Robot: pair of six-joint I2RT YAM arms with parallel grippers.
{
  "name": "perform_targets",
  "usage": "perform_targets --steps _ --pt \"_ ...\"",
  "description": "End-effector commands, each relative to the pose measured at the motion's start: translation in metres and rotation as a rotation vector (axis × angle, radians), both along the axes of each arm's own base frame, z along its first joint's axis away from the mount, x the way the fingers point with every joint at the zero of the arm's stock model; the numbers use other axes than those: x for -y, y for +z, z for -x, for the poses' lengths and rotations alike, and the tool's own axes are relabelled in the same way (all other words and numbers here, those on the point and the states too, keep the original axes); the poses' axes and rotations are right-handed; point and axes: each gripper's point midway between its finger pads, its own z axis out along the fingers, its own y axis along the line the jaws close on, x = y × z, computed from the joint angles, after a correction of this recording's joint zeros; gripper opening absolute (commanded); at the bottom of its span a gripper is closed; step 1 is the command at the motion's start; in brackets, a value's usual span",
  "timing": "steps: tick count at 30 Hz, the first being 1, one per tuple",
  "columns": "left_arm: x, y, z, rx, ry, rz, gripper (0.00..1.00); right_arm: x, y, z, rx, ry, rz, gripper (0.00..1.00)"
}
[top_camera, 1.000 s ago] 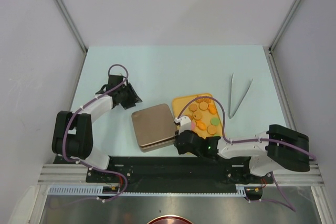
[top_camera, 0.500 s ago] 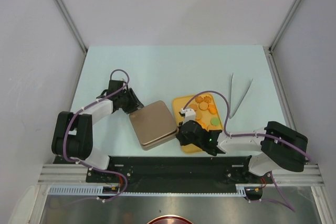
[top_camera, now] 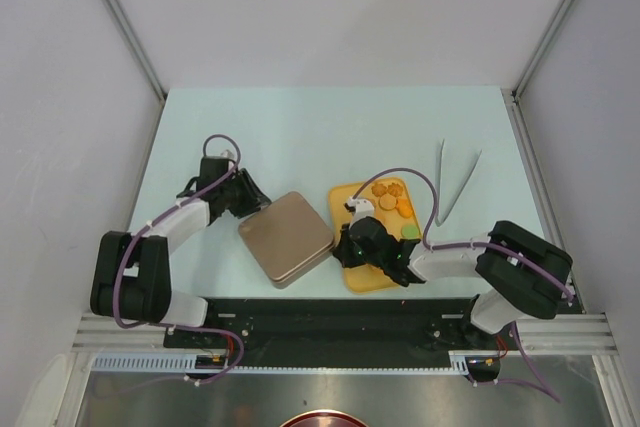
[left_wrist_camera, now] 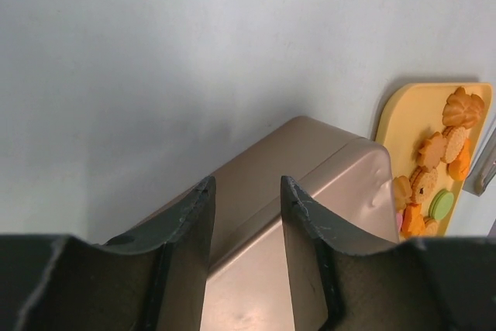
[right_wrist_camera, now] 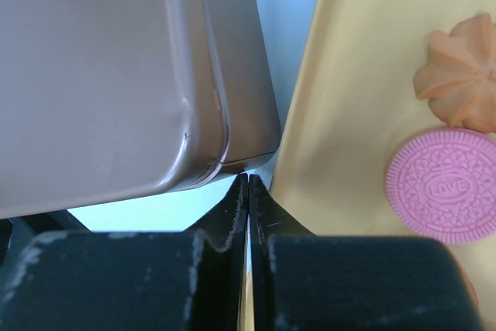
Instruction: Pack the cookies
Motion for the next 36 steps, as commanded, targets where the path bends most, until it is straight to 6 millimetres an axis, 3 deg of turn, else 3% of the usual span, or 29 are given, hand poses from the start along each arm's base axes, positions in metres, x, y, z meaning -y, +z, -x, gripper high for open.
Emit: perform_targets --steps 1,10,15,18,23,26,30,32,35,36 --pt "0.004 0.005 0.013 0.0 -0.026 0.026 0.44 -0.013 0.014 -0.018 0.036 -0.011 -0.075 0.0" --pt "0.004 0.005 0.023 0.001 -0.02 0.033 0.44 -0.022 0.023 -0.044 0.03 -0.006 -0.118 0.0" --pt "0.003 0.009 0.023 0.013 -0.022 0.027 0.45 -0.024 0.024 -0.046 0.026 -0.001 -0.111 0.0" --pt "-0.001 0.015 0.018 0.022 -0.011 0.005 0.5 -0.019 0.026 -0.045 0.025 -0.012 -0.094 0.0" --pt "-0.013 0.045 -0.004 0.087 0.051 -0.042 0.73 -0.009 0.034 -0.043 0.039 -0.023 -0.061 0.0" --pt "-0.019 0.068 -0.017 0.137 0.091 -0.045 0.81 -0.004 0.039 -0.042 0.048 -0.025 -0.047 0.0" --pt "-0.027 0.105 -0.033 0.207 0.129 -0.064 0.83 -0.002 0.041 -0.038 0.057 -0.022 -0.028 0.0" --pt "-0.034 0.113 -0.031 0.218 0.149 -0.09 0.81 0.001 0.04 -0.037 0.057 -0.029 -0.01 0.0" --pt "-0.05 0.115 -0.019 0.205 0.211 -0.149 0.77 0.009 0.045 -0.036 0.075 -0.053 0.015 0.0" --pt "-0.061 0.106 -0.013 0.182 0.255 -0.192 0.76 0.012 0.048 -0.037 0.079 -0.064 0.018 0.0"
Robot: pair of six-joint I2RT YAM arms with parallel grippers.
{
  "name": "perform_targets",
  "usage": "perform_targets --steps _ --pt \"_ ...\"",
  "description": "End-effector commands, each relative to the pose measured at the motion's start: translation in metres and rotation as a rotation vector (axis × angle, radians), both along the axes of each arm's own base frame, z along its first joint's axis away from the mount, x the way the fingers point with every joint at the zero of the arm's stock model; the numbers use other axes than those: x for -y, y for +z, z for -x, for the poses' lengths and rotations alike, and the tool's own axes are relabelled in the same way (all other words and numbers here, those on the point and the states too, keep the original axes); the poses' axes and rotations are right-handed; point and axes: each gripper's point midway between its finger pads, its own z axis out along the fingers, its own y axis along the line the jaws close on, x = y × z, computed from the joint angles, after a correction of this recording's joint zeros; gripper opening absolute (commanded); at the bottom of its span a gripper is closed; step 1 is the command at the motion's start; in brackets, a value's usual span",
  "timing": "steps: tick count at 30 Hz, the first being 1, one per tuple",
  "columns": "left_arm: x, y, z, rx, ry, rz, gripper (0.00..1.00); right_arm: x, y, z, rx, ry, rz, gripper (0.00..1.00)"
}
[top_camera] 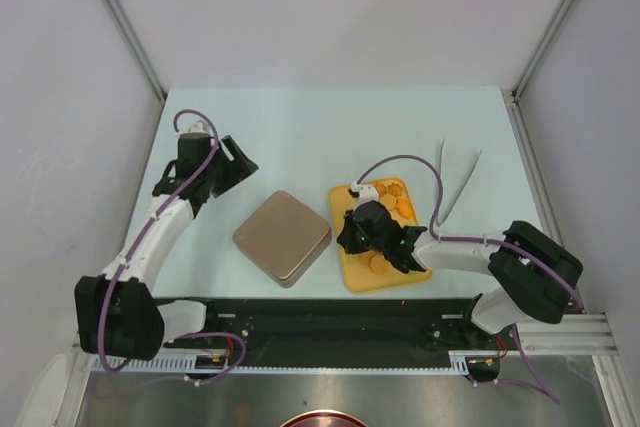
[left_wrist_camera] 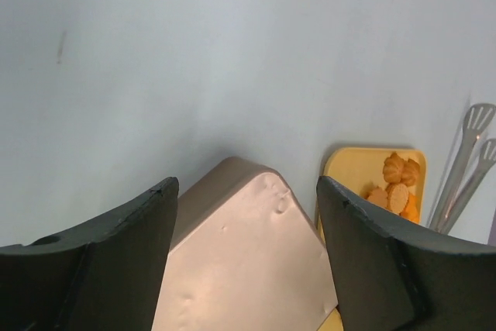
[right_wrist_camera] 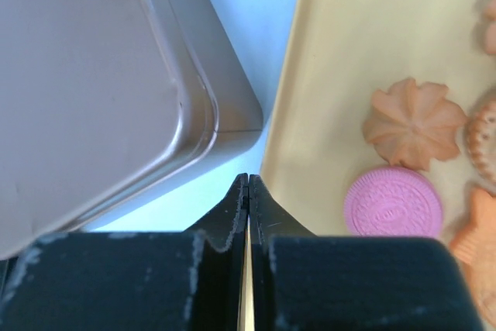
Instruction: Pack the cookies
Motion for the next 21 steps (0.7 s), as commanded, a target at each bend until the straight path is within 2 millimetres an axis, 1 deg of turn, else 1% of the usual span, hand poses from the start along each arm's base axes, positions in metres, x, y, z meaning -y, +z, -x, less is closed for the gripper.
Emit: perform_targets --steps 1,2,3,4,5,6,7,8,9,10,11,12,13,14,16,18,19,20,21 --pt "-0.035 0.004 0.022 -0.023 0.157 -0.095 0.75 0.011 0.036 -0.01 0.081 -0.062 0.009 0.0" --pt "-0.039 0.006 0.03 -0.015 0.176 -0.098 0.75 0.014 0.041 -0.009 0.087 -0.069 0.006 0.04" --pt "-0.044 -0.005 0.039 -0.034 0.21 -0.103 0.75 0.017 0.046 -0.01 0.097 -0.075 0.005 0.11" --pt "-0.045 -0.007 0.043 -0.033 0.221 -0.098 0.75 0.02 0.057 -0.011 0.111 -0.08 -0.012 0.31" --pt "-0.047 -0.019 0.051 -0.054 0.235 -0.098 0.74 0.021 0.063 -0.012 0.114 -0.081 -0.021 0.41" --pt "-0.046 -0.017 0.055 -0.04 0.251 -0.077 0.74 0.02 0.069 -0.012 0.114 -0.067 -0.039 0.49" --pt "-0.047 -0.019 0.057 -0.042 0.261 -0.068 0.74 0.021 0.08 -0.015 0.122 -0.07 -0.061 0.61" --pt "-0.047 -0.028 0.063 -0.061 0.267 -0.065 0.74 0.019 0.082 -0.015 0.114 -0.057 -0.076 0.66" --pt "-0.043 -0.029 0.066 -0.061 0.266 -0.037 0.75 0.013 0.086 -0.01 0.095 -0.016 -0.107 0.71" --pt "-0.041 -0.03 0.065 -0.051 0.258 -0.023 0.76 0.008 0.091 -0.011 0.093 -0.001 -0.131 0.79" --pt "-0.039 -0.041 0.07 -0.066 0.255 -0.016 0.77 0.002 0.092 -0.006 0.074 0.027 -0.158 0.82" --pt "-0.034 -0.044 0.072 -0.068 0.245 0.014 0.79 -0.003 0.096 -0.006 0.076 0.04 -0.186 0.87" --pt "-0.031 -0.041 0.068 -0.038 0.234 0.032 0.8 -0.008 0.094 -0.003 0.057 0.057 -0.202 0.9" --pt "-0.029 -0.046 0.07 -0.038 0.219 0.04 0.82 -0.013 0.095 0.001 0.035 0.074 -0.227 0.91" --pt "-0.028 -0.041 0.063 -0.004 0.204 0.032 0.87 -0.021 0.097 0.002 0.025 0.083 -0.26 0.93" --pt "-0.023 -0.031 0.055 0.024 0.157 0.031 0.91 -0.028 0.095 0.005 -0.005 0.091 -0.286 0.94" --pt "-0.019 -0.031 0.052 0.016 0.131 0.033 0.93 -0.031 0.096 0.006 -0.007 0.095 -0.297 0.94" --pt "-0.016 -0.022 0.045 0.04 0.103 0.027 0.93 -0.034 0.091 0.007 -0.019 0.097 -0.292 0.94" --pt "-0.013 -0.02 0.042 0.038 0.085 0.031 0.95 -0.037 0.093 0.007 -0.023 0.097 -0.308 0.94"
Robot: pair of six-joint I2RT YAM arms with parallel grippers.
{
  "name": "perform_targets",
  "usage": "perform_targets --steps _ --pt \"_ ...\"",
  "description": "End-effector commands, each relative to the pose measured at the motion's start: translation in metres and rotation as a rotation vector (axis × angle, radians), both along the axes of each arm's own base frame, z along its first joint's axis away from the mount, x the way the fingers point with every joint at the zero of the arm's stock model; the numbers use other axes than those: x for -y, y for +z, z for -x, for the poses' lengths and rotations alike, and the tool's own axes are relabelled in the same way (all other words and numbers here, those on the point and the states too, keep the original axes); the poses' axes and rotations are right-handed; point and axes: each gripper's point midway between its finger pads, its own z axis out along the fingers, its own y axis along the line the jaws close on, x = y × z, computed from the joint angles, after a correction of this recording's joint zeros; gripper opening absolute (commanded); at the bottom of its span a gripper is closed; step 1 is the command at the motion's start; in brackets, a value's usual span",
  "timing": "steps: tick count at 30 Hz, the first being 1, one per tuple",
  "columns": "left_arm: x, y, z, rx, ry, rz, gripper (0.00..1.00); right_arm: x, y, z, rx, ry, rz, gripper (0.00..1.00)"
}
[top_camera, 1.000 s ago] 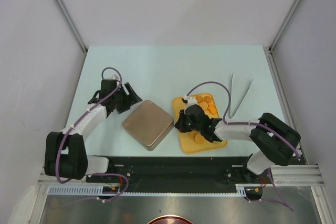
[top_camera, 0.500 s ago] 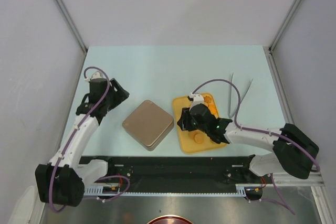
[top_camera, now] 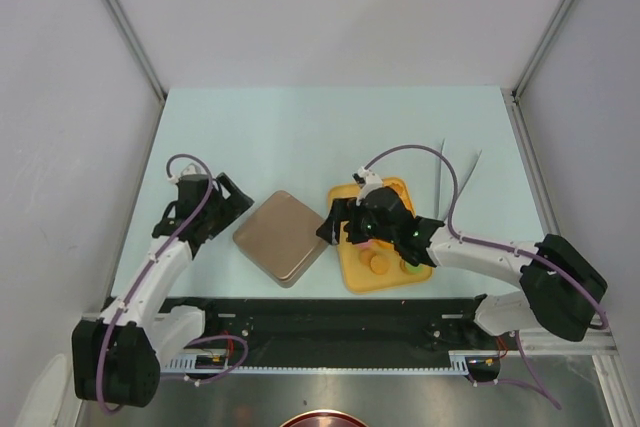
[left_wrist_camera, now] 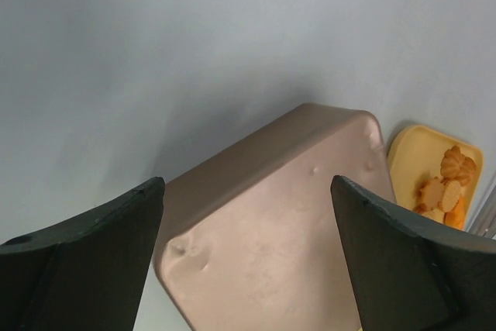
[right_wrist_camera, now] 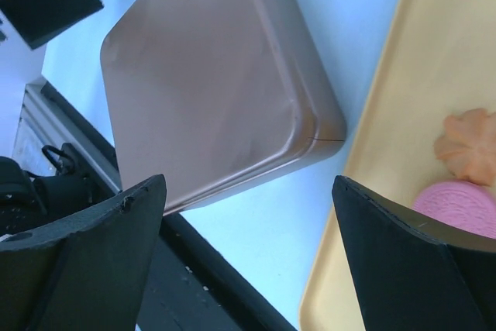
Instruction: Pack the cookies
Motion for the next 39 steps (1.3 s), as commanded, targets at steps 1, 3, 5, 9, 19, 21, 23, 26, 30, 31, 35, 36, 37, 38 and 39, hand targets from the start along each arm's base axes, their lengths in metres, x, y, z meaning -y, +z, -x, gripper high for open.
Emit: perform_targets --steps 1,3,5,9,19,21,23,26,30,31,35,36,37,38,39 --pt "0.016 0.032 -0.035 0.098 -0.105 0.03 0.95 -0.027 0.02 0.001 -0.014 0.036 -0.115 0.93" --pt "0.019 0.035 -0.042 0.091 -0.125 0.031 0.95 -0.032 0.015 0.0 -0.025 0.038 -0.102 0.94" --pt "0.021 0.026 -0.043 0.065 -0.134 0.036 0.96 -0.034 0.012 -0.001 -0.032 0.04 -0.097 0.94" --pt "0.025 0.019 -0.048 0.071 -0.146 0.05 0.96 -0.036 -0.001 -0.008 -0.043 0.018 -0.064 0.93" --pt "0.036 -0.011 -0.046 -0.003 -0.201 0.092 0.93 -0.039 -0.028 -0.022 -0.085 -0.011 -0.012 0.94" --pt "0.04 -0.009 -0.047 0.009 -0.22 0.105 0.92 -0.039 -0.032 -0.022 -0.094 -0.013 -0.007 0.95" --pt "0.043 -0.01 -0.046 0.01 -0.233 0.118 0.9 -0.038 -0.036 -0.024 -0.105 -0.022 -0.006 0.95" --pt "0.049 -0.013 -0.043 0.001 -0.257 0.142 0.87 -0.039 -0.044 -0.023 -0.128 -0.024 0.0 0.94" --pt "0.054 -0.018 -0.035 -0.011 -0.273 0.164 0.84 -0.042 -0.053 -0.023 -0.149 -0.027 0.0 0.93" --pt "0.055 -0.02 -0.032 -0.016 -0.273 0.169 0.84 -0.042 -0.053 -0.023 -0.151 -0.025 -0.003 0.93" --pt "0.057 -0.021 -0.028 -0.017 -0.281 0.175 0.83 -0.045 -0.053 -0.023 -0.152 -0.022 -0.015 0.93" --pt "0.056 -0.021 -0.028 -0.015 -0.281 0.172 0.83 -0.044 -0.053 -0.023 -0.152 -0.023 -0.013 0.93" --pt "0.056 -0.02 -0.028 -0.014 -0.282 0.171 0.83 -0.044 -0.052 -0.022 -0.156 -0.02 -0.013 0.93" --pt "0.057 -0.02 -0.028 -0.014 -0.285 0.174 0.83 -0.044 -0.052 -0.021 -0.156 -0.02 -0.012 0.94" --pt "0.057 -0.021 -0.028 -0.016 -0.283 0.175 0.83 -0.045 -0.05 -0.019 -0.154 -0.013 -0.013 0.95"
